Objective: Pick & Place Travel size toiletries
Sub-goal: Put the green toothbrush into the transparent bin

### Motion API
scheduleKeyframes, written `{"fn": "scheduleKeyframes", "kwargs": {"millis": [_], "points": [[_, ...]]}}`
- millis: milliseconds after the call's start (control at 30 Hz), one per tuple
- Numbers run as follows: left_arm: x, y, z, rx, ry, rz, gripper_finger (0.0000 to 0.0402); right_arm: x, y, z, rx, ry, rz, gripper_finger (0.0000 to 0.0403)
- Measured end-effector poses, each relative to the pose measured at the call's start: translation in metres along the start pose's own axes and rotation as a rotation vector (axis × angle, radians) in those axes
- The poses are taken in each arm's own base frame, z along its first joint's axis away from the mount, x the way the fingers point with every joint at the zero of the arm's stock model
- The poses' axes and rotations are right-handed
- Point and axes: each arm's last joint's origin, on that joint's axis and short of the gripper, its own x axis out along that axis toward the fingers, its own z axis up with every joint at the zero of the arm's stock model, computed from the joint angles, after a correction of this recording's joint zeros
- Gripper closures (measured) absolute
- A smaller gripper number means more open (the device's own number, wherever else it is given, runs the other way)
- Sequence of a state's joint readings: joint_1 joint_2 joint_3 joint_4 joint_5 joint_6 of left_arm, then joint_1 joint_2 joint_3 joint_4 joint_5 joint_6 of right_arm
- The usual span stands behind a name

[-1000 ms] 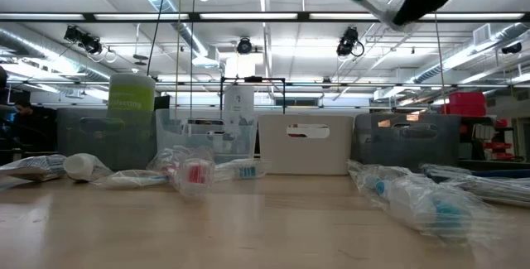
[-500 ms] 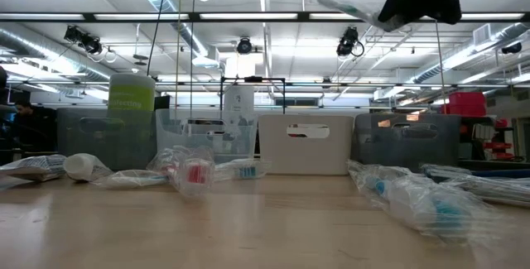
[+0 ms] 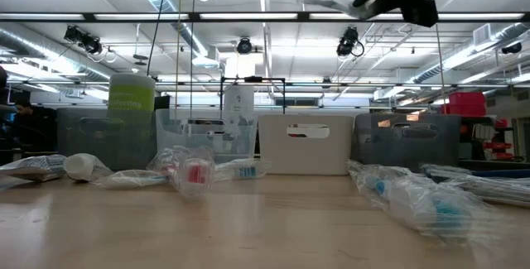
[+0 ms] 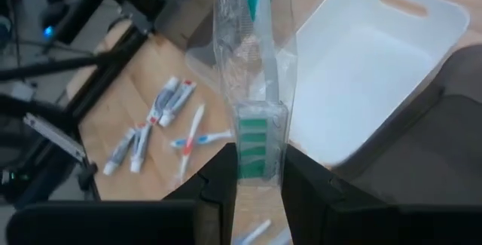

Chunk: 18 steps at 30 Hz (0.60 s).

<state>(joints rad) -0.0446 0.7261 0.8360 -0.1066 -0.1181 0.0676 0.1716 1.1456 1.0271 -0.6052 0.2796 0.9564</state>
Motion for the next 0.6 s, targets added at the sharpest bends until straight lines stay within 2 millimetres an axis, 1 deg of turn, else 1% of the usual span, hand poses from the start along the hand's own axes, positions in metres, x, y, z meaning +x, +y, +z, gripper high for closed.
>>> {"fn": "scheduleKeyframes", "kwargs": {"millis": [233,333,600], "points": [[0.0,0.0,0.0,0.0,0.0,0.0,0.0379,0.007,-0.009,0.012,-0.004,0.0,-0.024,0.031],[0.0,0.0,0.0,0.0,0.001,0.001,0.0379,0.014,-0.011,0.016,0.004,0.018,-0.02,0.0312],[0.0,0.0,0.0,-0.005,0.001,0.002,0.0379,0.043,0.0,0.027,0.013,0.017,0.109,0.0312]]}}
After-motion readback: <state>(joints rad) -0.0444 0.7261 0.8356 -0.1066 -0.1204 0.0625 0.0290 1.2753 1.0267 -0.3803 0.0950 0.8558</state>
